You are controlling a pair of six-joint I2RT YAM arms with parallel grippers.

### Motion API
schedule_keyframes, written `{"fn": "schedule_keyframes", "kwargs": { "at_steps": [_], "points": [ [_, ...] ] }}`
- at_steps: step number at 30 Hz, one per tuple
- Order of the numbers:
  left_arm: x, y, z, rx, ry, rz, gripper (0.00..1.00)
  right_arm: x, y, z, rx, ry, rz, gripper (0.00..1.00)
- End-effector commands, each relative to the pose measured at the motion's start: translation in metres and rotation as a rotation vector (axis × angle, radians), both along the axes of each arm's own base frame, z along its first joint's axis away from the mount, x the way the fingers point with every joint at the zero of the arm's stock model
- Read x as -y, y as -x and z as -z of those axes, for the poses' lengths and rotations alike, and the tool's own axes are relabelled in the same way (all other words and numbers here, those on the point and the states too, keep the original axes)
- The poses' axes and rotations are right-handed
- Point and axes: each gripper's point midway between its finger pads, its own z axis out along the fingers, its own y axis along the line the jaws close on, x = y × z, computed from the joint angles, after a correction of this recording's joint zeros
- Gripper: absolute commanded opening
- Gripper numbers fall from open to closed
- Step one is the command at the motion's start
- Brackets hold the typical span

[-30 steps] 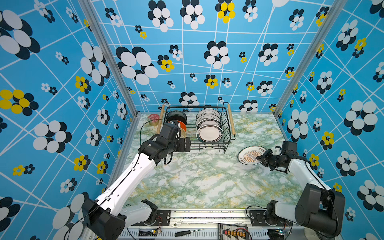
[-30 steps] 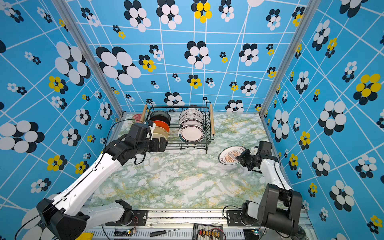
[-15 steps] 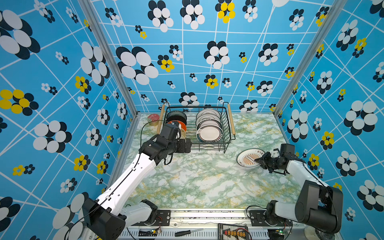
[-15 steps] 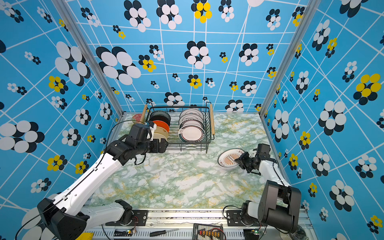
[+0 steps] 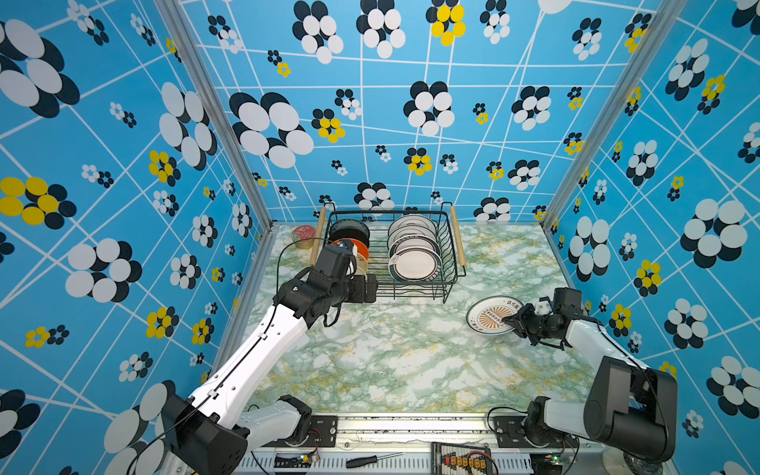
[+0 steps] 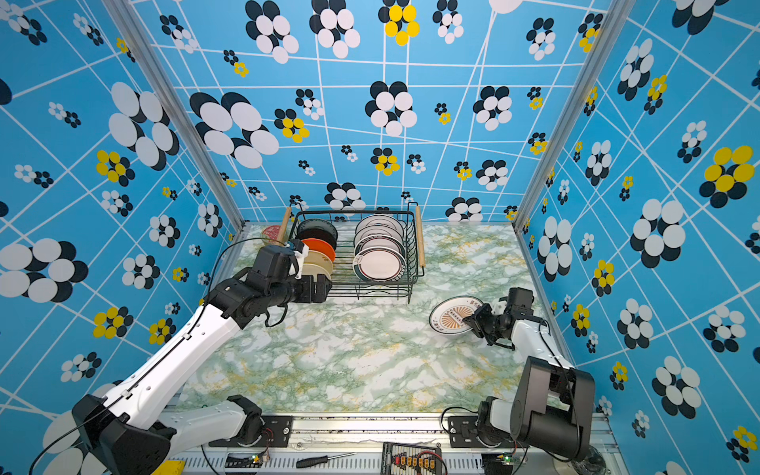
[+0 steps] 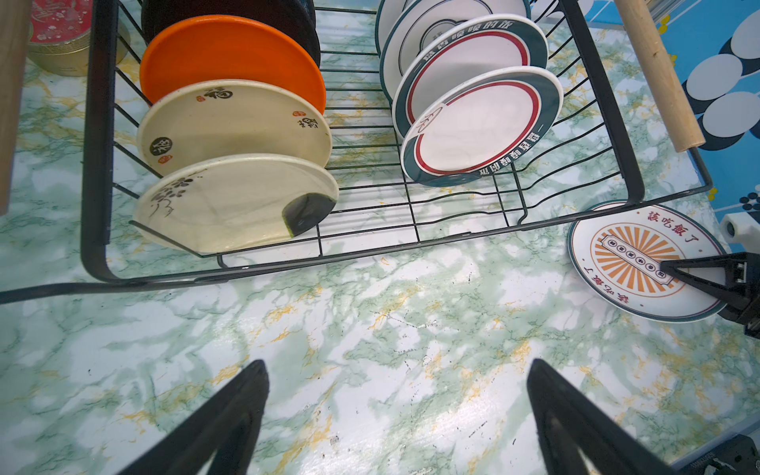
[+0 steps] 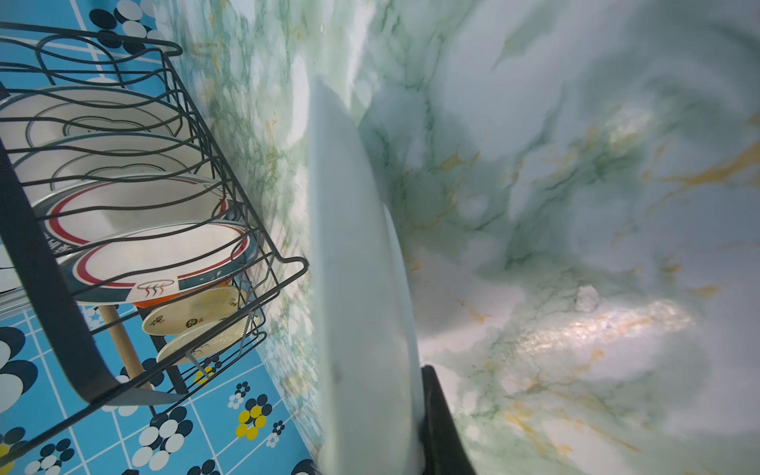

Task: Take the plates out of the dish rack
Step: 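Lower the printed plate flat onto the table with the right gripper, then open and lift the right gripper off the plate while the left gripper enters the rack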

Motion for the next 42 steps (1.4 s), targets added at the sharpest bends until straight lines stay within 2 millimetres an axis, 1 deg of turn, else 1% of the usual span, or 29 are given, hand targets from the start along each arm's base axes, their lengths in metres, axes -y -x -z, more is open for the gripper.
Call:
{"fn": "schedule_keyframes", "kwargs": {
  "at_steps": [1,4,8,9,12,14,15,21,27,29,34,35,36,37,42],
  "points": [
    [-0.004,-0.001,-0.009,0.036,0.005,0.001,0.99,0.001,0.013,0.015,-0.057,0.008,0.000,0.10],
    [-0.004,-0.003,-0.008,0.035,0.008,0.000,0.99,0.001,0.017,0.018,-0.068,0.014,0.002,0.13],
    [-0.004,-0.004,-0.007,0.032,0.007,0.001,0.99,0.003,0.020,0.023,-0.088,0.031,0.004,0.21],
    [-0.004,-0.004,-0.008,0.033,0.008,0.001,0.99,0.003,0.022,0.025,-0.095,0.031,0.005,0.25],
    [-0.005,-0.005,-0.007,0.032,0.008,-0.001,0.99,0.003,0.024,0.028,-0.108,0.033,0.007,0.28],
    [-0.005,-0.005,-0.009,0.036,0.010,-0.002,0.99,0.003,0.025,0.030,-0.113,0.033,0.007,0.33],
    [-0.006,-0.005,-0.008,0.033,0.007,-0.002,0.99,0.003,0.026,0.031,-0.118,0.035,0.008,0.37],
    [-0.003,-0.009,-0.005,0.025,-0.001,0.020,0.99,0.006,0.029,0.036,-0.142,0.055,0.008,0.48],
    [0.002,-0.018,-0.007,0.028,-0.030,0.054,0.99,0.007,0.033,0.043,-0.171,0.064,0.010,0.54],
    [0.005,-0.023,-0.009,0.033,-0.032,0.065,0.99,0.010,0.035,0.045,-0.183,0.079,0.016,0.59],
    [0.014,-0.034,-0.012,0.036,-0.041,0.097,0.99,0.012,0.039,0.051,-0.210,0.092,0.022,0.65],
    [0.016,-0.036,-0.011,0.036,-0.043,0.107,0.99,0.012,0.040,0.052,-0.213,0.093,0.022,0.67],
    [0.018,-0.038,-0.012,0.038,-0.046,0.118,0.99,0.013,0.041,0.053,-0.224,0.100,0.027,0.80],
    [0.020,-0.040,-0.012,0.039,-0.049,0.126,0.99,0.015,0.043,0.054,-0.233,0.108,0.032,0.98],
    [0.036,-0.053,-0.013,0.053,-0.061,0.209,0.99,0.020,0.048,0.052,-0.244,0.144,0.047,0.99]
  ]
}}
